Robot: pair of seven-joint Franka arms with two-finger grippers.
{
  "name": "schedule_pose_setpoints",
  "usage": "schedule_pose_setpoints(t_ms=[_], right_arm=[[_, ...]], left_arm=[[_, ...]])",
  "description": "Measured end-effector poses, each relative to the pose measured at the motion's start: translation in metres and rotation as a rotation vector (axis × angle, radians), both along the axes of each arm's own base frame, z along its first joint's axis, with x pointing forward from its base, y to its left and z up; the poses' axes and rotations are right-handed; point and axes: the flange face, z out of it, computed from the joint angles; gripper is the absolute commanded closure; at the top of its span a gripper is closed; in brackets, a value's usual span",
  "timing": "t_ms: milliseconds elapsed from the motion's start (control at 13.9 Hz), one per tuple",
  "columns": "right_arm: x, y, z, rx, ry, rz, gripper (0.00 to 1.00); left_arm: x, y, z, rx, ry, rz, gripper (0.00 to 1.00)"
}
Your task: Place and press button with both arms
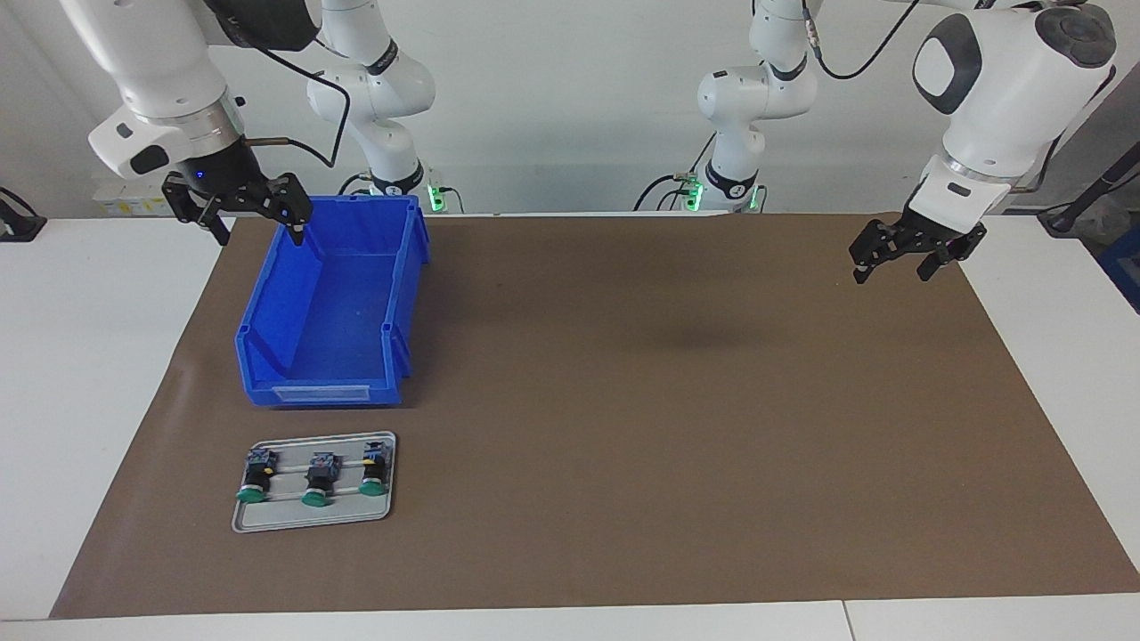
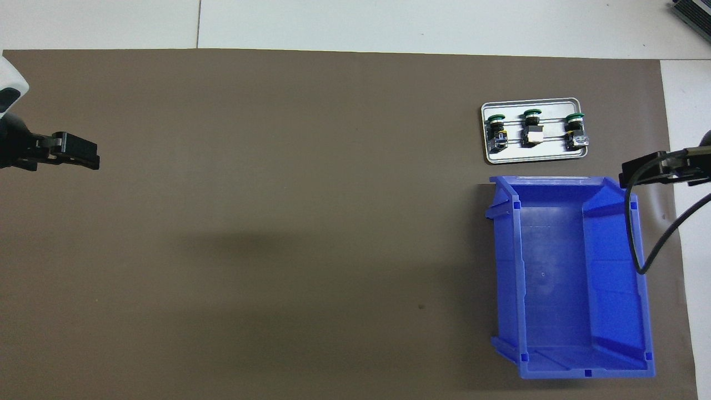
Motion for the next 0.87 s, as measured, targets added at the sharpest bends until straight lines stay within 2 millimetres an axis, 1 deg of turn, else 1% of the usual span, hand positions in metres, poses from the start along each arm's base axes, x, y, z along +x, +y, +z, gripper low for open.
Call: schedule_pose_setpoints(t_ms=[361, 505, 649, 721, 793, 865], right_arm=[[0.000, 0.000, 0.000, 0.000, 0.000, 0.000, 0.00], [0.000, -0.004, 0.000, 0.000, -0.001, -0.007, 0.00], [0.004, -0.007, 0.000, 0.000, -0.034, -0.011, 0.00], [0.009, -0.006, -0.002, -0.001, -0.066, -0.008, 0.00], [0.016, -0.006, -0.009, 0.000, -0.100, -0.005, 0.00], [0.027, -0.004, -0.022, 0.006, -0.129, -0.001, 0.00]], left_arm=[[-0.001, 0.000, -0.002, 0.000, 0.005, -0.001, 0.00], [-0.001, 0.000, -0.002, 0.000, 0.005, -0.001, 0.00], [-0.002, 0.000, -0.002, 0.001, 0.006, -0.001, 0.00], [-0.002, 0.000, -0.002, 0.001, 0.006, -0.001, 0.00], [-0.002, 0.000, -0.002, 0.001, 0.007, -0.001, 0.00], [-0.002, 0.000, -0.002, 0.001, 0.007, -0.001, 0.00]])
